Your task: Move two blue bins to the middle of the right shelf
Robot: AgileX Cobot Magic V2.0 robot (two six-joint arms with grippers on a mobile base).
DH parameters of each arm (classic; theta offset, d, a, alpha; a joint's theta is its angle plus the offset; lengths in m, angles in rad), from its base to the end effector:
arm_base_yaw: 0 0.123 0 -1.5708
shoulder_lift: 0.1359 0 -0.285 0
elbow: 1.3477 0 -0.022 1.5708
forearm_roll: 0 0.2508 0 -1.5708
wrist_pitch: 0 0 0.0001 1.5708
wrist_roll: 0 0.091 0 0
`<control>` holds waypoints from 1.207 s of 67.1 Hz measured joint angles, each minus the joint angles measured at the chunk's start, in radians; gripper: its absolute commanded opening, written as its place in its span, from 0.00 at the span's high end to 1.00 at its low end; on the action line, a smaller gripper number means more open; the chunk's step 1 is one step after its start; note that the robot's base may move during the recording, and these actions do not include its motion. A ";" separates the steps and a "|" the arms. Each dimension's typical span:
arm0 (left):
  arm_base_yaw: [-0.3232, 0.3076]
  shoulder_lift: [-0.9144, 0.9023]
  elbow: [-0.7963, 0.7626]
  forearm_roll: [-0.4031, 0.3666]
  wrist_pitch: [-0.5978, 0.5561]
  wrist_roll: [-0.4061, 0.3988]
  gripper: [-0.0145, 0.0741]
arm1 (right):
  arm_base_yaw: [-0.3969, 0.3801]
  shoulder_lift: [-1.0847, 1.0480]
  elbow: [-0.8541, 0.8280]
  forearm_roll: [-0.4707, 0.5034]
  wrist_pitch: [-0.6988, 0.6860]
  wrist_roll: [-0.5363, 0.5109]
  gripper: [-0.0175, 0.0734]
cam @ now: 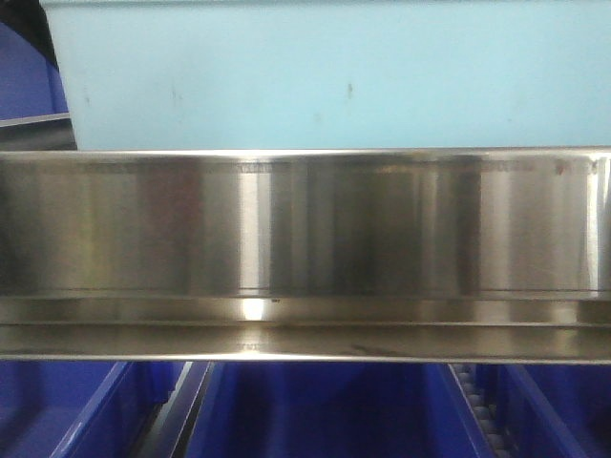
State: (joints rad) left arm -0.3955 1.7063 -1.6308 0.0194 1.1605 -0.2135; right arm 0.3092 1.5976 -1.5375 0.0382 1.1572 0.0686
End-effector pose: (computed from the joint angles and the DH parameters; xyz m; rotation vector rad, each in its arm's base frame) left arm 0.3366 -0.1388 0.3395 0.2534 2.7176 -0.1500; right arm 0.3181 0.1050 0.3507 -0.3152 2.6927 0.1652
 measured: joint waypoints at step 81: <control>-0.002 -0.112 -0.229 0.009 0.053 -0.020 0.96 | 0.002 -0.195 -0.036 0.018 -0.089 0.024 0.98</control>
State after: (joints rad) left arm -0.3976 1.5946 -1.8598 0.0283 1.2136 -0.2331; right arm 0.3115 1.4027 -1.5736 0.0560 1.0686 0.0927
